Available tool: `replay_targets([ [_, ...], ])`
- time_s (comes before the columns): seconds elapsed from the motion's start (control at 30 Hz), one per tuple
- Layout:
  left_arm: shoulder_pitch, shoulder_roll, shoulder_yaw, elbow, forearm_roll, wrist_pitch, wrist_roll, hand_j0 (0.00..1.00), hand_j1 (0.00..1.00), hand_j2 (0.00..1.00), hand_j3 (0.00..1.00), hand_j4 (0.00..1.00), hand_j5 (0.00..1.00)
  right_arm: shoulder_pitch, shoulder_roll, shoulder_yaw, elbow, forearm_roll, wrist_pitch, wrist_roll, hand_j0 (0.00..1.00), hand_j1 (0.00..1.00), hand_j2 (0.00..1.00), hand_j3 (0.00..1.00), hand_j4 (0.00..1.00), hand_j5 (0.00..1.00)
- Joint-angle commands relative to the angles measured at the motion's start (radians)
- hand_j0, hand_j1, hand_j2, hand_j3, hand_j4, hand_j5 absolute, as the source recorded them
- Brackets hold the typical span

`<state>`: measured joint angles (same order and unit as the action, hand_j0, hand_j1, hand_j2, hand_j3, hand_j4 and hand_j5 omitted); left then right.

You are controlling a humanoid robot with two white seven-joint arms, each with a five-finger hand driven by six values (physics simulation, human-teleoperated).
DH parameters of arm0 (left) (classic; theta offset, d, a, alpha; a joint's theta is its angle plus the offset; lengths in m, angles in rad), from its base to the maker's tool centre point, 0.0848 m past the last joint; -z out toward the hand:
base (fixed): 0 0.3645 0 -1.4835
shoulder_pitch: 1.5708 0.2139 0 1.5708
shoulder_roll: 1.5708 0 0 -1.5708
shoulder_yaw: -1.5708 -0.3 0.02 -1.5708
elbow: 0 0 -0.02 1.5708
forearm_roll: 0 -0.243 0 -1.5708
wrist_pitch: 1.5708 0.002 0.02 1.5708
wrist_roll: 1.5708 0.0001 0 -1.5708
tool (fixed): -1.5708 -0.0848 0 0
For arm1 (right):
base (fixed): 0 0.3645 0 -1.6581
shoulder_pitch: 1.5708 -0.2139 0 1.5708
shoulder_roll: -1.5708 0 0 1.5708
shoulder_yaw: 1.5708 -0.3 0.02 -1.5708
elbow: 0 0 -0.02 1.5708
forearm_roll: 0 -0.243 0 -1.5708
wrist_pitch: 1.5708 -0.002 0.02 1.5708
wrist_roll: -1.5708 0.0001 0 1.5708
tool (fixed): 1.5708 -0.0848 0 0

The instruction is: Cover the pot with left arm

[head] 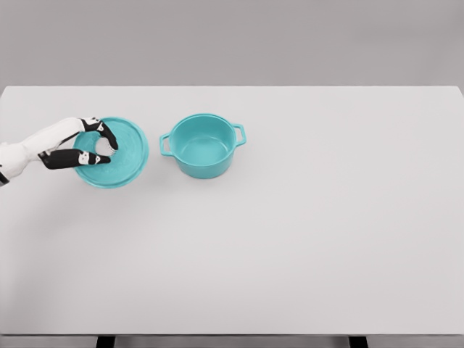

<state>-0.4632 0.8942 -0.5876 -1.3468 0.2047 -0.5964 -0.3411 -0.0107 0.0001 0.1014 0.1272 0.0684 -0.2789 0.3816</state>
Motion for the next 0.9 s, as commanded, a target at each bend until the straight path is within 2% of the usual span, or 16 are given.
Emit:
replay_targets([
  [0.0, -0.002, -0.001, -0.006, -0.009, 0.01, 0.003, 0.001, 0.41, 0.41, 0.41, 0.41, 0.41, 0.41, 0.0, 0.0, 0.0, 0.0, 0.001, 0.0, 0.0, 1.0, 1.0, 1.0, 1.0, 1.0, 1.0],
  [0.2, -0.018, -0.04, -0.02, -0.011, -0.001, 0.006, -0.004, 0.41, 0.41, 0.41, 0.41, 0.41, 0.41, 0.0, 0.0, 0.0, 0.0, 0.001, 0.0, 0.0, 1.0, 1.0, 1.0, 1.0, 1.0, 1.0],
  [0.37, -0.034, -0.075, -0.058, -0.011, -0.001, 0.033, -0.004, 0.41, 0.41, 0.41, 0.41, 0.41, 0.41, 0.0, 0.0, 0.0, 0.0, 0.001, 0.0, 0.0, 1.0, 1.0, 1.0, 1.0, 1.0, 1.0],
  [0.5, -0.068, -0.084, -0.087, -0.006, 0.004, 0.058, -0.006, 0.41, 0.41, 0.41, 0.41, 0.41, 0.41, 0.0, 0.0, 0.0, 0.0, 0.001, -0.002, 0.0, 1.0, 1.0, 1.0, 1.0, 1.0, 1.0],
  [0.63, -0.095, -0.124, -0.089, 0.006, 0.004, 0.076, -0.015, 0.41, 0.41, 0.41, 0.41, 0.41, 0.41, 0.0, 0.0, 0.0, 0.0, 0.001, 0.0, 0.0, 1.0, 1.0, 1.0, 1.0, 1.0, 1.0],
  [0.8, -0.126, -0.172, -0.09, 0.064, -0.002, 0.078, -0.036, 0.41, 0.41, 0.41, 0.41, 0.41, 0.41, 0.0, 0.0, 0.0, 0.0, 0.001, 0.0, 0.0, 1.0, 1.0, 1.0, 1.0, 1.0, 1.0],
  [0.87, -0.158, -0.185, -0.132, 0.095, -0.002, 0.078, -0.036, 0.41, 0.41, 0.41, 0.41, 0.41, 0.41, 0.0, 0.0, 0.0, 0.0, 0.001, 0.0, 0.0, 1.0, 1.0, 1.0, 1.0, 1.0, 1.0],
])
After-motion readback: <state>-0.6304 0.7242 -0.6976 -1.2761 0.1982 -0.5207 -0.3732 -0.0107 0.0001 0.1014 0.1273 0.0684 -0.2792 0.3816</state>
